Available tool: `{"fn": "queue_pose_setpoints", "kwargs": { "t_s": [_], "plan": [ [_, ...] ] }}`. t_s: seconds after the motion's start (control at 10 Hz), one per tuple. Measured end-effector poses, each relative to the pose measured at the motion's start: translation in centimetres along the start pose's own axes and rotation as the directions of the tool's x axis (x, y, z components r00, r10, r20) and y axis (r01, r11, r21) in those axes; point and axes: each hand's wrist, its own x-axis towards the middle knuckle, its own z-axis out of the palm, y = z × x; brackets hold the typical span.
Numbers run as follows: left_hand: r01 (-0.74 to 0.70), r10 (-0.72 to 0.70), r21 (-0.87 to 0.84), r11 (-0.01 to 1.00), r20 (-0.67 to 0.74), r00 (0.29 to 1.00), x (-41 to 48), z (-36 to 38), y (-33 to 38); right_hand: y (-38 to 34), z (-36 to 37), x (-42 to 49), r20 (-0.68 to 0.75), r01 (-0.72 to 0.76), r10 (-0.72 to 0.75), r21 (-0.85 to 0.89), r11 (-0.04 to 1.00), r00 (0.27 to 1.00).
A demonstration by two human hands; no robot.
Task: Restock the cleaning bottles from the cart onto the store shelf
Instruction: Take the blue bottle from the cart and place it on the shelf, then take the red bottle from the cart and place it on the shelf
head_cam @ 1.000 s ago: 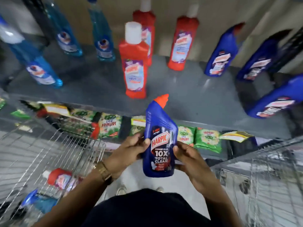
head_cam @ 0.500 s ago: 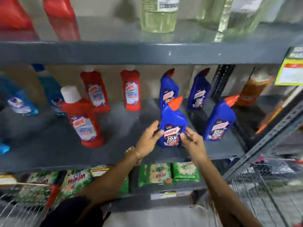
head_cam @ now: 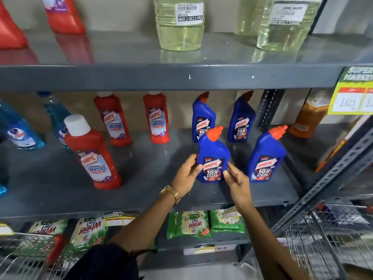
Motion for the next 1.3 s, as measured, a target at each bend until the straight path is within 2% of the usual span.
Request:
{"fn": "queue_pose_setpoints", "kwargs": {
  "t_s": [0.1, 0.2, 0.3, 0.4, 0.5, 0.6, 0.7, 0.8, 0.9, 1.0, 1.1, 1.2, 1.3],
  "plan": [
    [0.007, -0.008, -0.005, 1.0, -0.086, 0.996, -1.5, -0.5, -0.6, -0.2, 0.6, -2.9, -0.205, 0.036, -0.063, -0.136, 0.99, 0.977],
    [0.009, -0.024, -0.11, 0.994, -0.134, 0.991, -5.3, -2.2, -0.1, -0.4, 2.8, -6.9, -0.366, 0.074, -0.141, -0.193, 0.978, 0.92],
    [0.009, -0.04, -0.189, 0.982, -0.162, 0.986, -10.6, -5.0, 0.1, -1.2, 6.8, -11.1, -0.292, 0.106, -0.17, -0.223, 0.969, 0.941],
    [-0.006, -0.052, -0.176, 0.984, -0.321, 0.946, -17.4, -9.5, -0.3, -1.3, 12.9, -15.1, -0.056, 0.136, -0.153, -0.233, 0.963, 0.987],
    [0.048, -0.117, -0.135, 0.99, -0.569, 0.814, -23.8, -15.5, -2.3, -1.1, 19.5, -19.0, 0.276, 0.152, -0.086, -0.23, 0.961, 0.957],
    [0.132, -0.265, -0.233, 0.963, -0.76, 0.594, -30.7, -21.8, -5.3, -0.4, 26.9, -22.3, 0.579, 0.178, 0.01, -0.267, 0.947, 0.815],
    [0.287, -0.457, -0.362, 0.887, -0.785, 0.419, -36.9, -27.3, -10.3, 0.6, 34.5, -24.8, 0.759, 0.348, -0.032, -0.26, 0.901, 0.651],
    [0.534, -0.65, -0.462, 0.708, -0.722, 0.237, -42.0, -31.4, -16.5, 1.7, 41.5, -26.9, 0.817, 0.503, -0.018, -0.337, 0.796, 0.577],
    [0.772, -0.758, -0.455, 0.443, -0.651, 0.051, -45.7, -32.6, -22.3, 4.0, 46.5, -28.6, 0.844, 0.626, 0.028, -0.418, 0.658, 0.535],
    [0.843, -0.867, -0.474, 0.254, -0.497, -0.018, -46.2, -31.9, -24.9, 7.0, 48.1, -29.8, 0.811, 0.634, 0.127, -0.534, 0.56, 0.571],
    [0.753, -0.906, -0.609, 0.248, -0.421, -0.042, -45.8, -31.3, -26.3, 8.5, 48.2, -30.2, 0.776, 0.633, 0.168, -0.602, 0.488, 0.608],
    [0.56, -0.943, -0.775, 0.293, -0.329, 0.039, -46.2, -29.9, -26.4, 8.7, 48.9, -30.0, 0.789, 0.66, 0.216, -0.603, 0.448, 0.574],
    [0.307, -0.954, -0.904, 0.296, -0.297, 0.045, -47.9, -28.1, -30.0, 8.8, 49.0, -29.9, 0.792, 0.682, 0.254, -0.608, 0.408, 0.555]
  ]
}}
